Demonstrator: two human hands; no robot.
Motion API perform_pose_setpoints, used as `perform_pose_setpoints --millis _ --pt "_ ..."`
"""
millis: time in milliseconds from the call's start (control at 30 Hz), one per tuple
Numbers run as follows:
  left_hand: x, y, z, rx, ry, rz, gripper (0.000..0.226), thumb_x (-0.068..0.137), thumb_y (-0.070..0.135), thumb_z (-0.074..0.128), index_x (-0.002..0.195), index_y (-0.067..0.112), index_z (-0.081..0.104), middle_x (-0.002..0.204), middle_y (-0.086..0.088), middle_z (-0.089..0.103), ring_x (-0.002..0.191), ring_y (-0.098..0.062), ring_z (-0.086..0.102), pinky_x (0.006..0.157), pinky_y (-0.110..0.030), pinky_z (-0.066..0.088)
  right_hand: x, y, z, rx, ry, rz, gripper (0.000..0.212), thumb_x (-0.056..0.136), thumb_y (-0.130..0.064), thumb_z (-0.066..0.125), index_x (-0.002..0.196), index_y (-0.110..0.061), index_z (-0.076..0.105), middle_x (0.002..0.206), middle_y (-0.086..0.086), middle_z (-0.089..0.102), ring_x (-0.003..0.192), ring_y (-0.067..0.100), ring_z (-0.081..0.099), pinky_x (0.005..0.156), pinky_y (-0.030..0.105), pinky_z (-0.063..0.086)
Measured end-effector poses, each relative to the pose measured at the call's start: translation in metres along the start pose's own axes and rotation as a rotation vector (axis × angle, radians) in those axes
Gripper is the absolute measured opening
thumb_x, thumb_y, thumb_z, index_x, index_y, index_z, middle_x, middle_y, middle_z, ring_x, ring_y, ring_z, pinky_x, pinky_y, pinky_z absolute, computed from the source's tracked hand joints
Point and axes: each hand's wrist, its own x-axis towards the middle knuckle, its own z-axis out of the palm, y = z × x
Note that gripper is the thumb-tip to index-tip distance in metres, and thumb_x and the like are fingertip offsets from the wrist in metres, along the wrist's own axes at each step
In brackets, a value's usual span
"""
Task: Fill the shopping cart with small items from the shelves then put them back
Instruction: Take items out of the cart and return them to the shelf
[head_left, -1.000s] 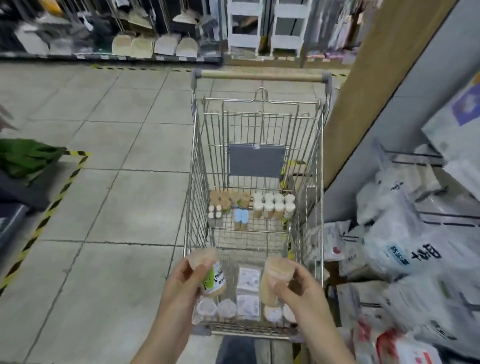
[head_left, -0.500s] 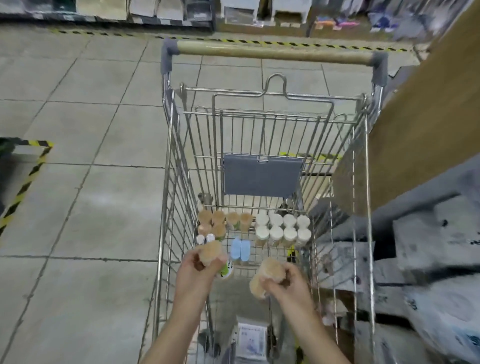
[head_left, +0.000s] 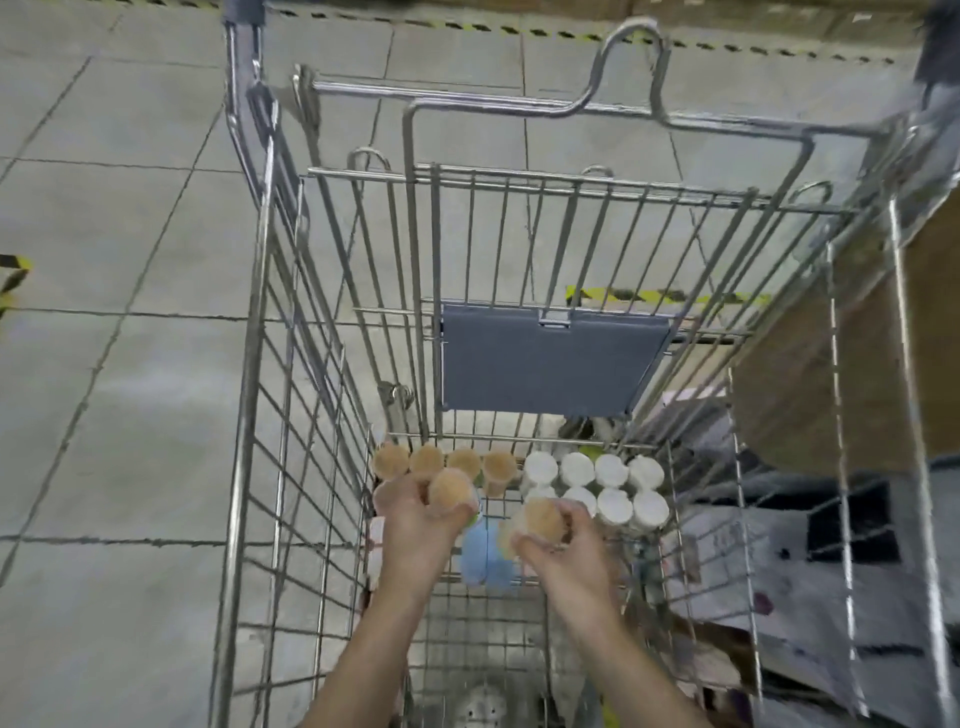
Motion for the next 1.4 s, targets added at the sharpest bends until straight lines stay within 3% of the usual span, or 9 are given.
perform_pose_setpoints --millis 167,267,400,500,667,800,967,1167,1400 --pt "0.029 -0.008 0.010 0.298 -0.007 0.161 0.036 0.075 0.014 0.074 0.103 0.018 0.052 0.090 0.010 0.056 0.082 -0.013 0.056 0.061 -0.012 0.037 0.032 0.000 0.016 -0.076 0.039 -0.049 0.042 0.074 -0.005 0.076 0.098 -0.028 0.049 0.095 -0.010 0.059 0.086 0.007 0.058 0.063 0.007 0.040" --pt "0.044 -0.018 0.015 0.521 0.008 0.209 0.044 0.079 0.023 0.067 0.120 0.017 0.053 0.115 -0.002 0.059 0.101 -0.019 0.057 0.073 -0.021 0.038 0.049 0.000 0.024 -0.163 0.016 -0.059 0.044 0.075 -0.011 0.078 0.107 -0.024 0.050 0.094 -0.015 0.057 0.083 -0.003 0.054 0.062 0.006 0.040" --pt "0.052 -0.017 0.021 0.691 -0.035 0.280 0.038 0.082 0.029 0.064 0.118 0.025 0.054 0.121 0.004 0.054 0.097 -0.013 0.059 0.055 -0.017 0.022 0.066 -0.001 0.034 -0.365 -0.022 -0.058 0.039 0.076 -0.018 0.075 0.107 -0.024 0.051 0.095 -0.011 0.058 0.085 0.009 0.056 0.067 0.022 0.043" --pt "0.054 -0.018 0.024 0.805 -0.050 0.323 0.037 0.085 0.034 0.060 0.121 0.028 0.052 0.127 0.002 0.049 0.097 -0.017 0.060 0.061 -0.023 0.029 0.072 0.001 0.038 -0.493 -0.061 -0.039 0.046 0.079 -0.018 0.069 0.120 -0.019 0.049 0.106 -0.003 0.058 0.086 0.011 0.049 0.069 0.025 0.040" --pt "0.058 -0.030 0.028 0.871 -0.041 0.355 0.034 0.088 0.029 0.053 0.122 0.026 0.050 0.119 -0.001 0.053 0.098 -0.020 0.059 0.074 -0.032 0.044 0.078 0.006 0.042 -0.536 -0.070 -0.019 0.050 0.079 -0.020 0.070 0.124 -0.018 0.048 0.105 -0.001 0.059 0.083 0.012 0.049 0.063 0.025 0.037" --pt "0.065 -0.039 0.035 0.969 -0.082 0.336 0.047 0.087 0.023 0.057 0.131 0.026 0.042 0.131 -0.001 0.047 0.122 -0.022 0.045 0.088 -0.037 0.041 0.082 0.010 0.047 -0.552 -0.084 -0.007 0.042 0.080 -0.013 0.067 0.118 -0.016 0.050 0.088 -0.004 0.055 0.077 0.014 0.052 0.051 0.021 0.033" --pt "0.070 -0.047 0.038 1.064 -0.091 0.322 0.058 0.088 0.028 0.058 0.140 0.026 0.031 0.141 -0.003 0.038 0.133 -0.024 0.031 0.094 -0.039 0.036 0.088 0.017 0.058 -0.619 -0.066 0.011 0.042 0.085 -0.012 0.063 0.123 -0.014 0.045 0.103 0.007 0.063 0.093 0.025 0.062 0.063 0.027 0.037" --pt "0.070 -0.060 0.040 1.102 -0.067 0.369 0.046 0.080 0.031 0.068 0.121 0.018 0.053 0.123 0.003 0.058 0.124 -0.023 0.041 0.096 -0.042 0.034 0.085 0.016 0.059 -0.643 -0.114 0.000 0.049 0.087 -0.007 0.059 0.129 -0.006 0.032 0.089 0.000 0.051 0.088 0.025 0.059 0.063 0.027 0.036" --pt "0.071 -0.060 0.033 1.087 -0.092 0.423 0.044 0.088 0.032 0.058 0.129 0.024 0.043 0.135 0.006 0.045 0.131 -0.018 0.032 0.098 -0.034 0.029 0.084 0.015 0.061 -0.854 -0.044 -0.079 0.038 0.094 -0.019 0.054 0.130 -0.011 0.044 0.128 0.009 0.048 0.102 0.027 0.061 0.074 0.033 0.047"
